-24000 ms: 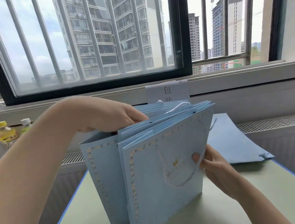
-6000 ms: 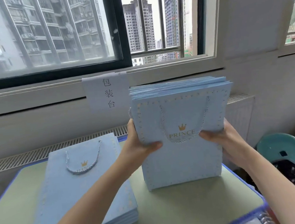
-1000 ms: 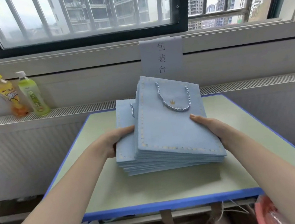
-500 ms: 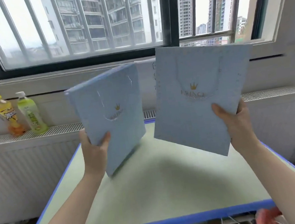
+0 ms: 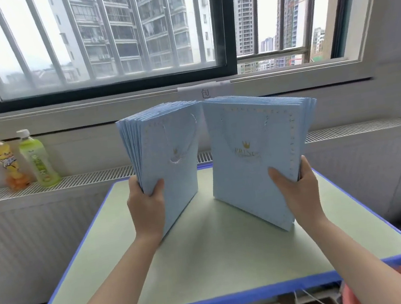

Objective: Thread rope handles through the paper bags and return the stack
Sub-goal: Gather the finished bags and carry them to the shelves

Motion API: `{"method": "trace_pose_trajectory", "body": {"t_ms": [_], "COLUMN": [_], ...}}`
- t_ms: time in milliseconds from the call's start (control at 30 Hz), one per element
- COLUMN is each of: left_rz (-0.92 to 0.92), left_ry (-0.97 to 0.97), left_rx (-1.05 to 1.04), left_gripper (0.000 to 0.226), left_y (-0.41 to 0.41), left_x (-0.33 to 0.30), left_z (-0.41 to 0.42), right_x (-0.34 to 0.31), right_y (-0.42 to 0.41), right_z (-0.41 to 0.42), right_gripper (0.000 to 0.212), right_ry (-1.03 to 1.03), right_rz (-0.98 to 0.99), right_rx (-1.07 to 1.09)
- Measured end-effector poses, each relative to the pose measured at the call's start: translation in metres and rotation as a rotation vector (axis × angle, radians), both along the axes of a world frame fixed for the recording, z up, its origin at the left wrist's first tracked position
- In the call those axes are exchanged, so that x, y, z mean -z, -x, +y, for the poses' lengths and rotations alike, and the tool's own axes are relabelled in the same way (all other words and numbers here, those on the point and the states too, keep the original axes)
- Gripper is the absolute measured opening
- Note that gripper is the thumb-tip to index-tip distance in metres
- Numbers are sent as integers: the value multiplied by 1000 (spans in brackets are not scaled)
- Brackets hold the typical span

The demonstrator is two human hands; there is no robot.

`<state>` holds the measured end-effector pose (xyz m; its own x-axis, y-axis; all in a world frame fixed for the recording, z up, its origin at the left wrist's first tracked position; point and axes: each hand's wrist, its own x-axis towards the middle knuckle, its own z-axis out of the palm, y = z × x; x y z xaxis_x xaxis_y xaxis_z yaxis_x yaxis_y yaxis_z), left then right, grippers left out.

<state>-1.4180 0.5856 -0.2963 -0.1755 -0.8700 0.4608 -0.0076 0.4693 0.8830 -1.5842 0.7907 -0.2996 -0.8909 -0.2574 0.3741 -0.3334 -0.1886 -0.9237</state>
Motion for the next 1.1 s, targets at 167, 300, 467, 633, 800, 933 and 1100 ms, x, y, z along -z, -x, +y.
{"method": "trace_pose_trajectory", "body": {"t_ms": [167,300,467,633,800,933,1100], "left_rz": [-21,51,148,38,17,-56,-136], "left_ry": [-95,-106,-356,-556,-629,-615,-485], "left_rx": [31,64,414,591,592,631,623], "left_gripper": [24,18,26,19,20,16,25], "left_y": [1,-9,-58,-87,-89,-78,-53], "left_x": [10,0,-24,-23,-15,-14,-13], "left_z": [9,-7,-48,-44,-25,-6,7], "right_x": [1,-17,-29,-9,-15,-30,-40], "right_y": [-6,6,23,3,-20,-36,-40], "right_z": [-7,-2,34,45,46,41,8], "right_gripper": [23,17,18,25,27,29,29], "right_ry": [-74,-1,87,-66,-36,-51,-148], "right_rz": [36,-17,-289,-394,-470,-495,-479], "right_rx": [10,-38,-337,-565,-633,-726,-674]}}
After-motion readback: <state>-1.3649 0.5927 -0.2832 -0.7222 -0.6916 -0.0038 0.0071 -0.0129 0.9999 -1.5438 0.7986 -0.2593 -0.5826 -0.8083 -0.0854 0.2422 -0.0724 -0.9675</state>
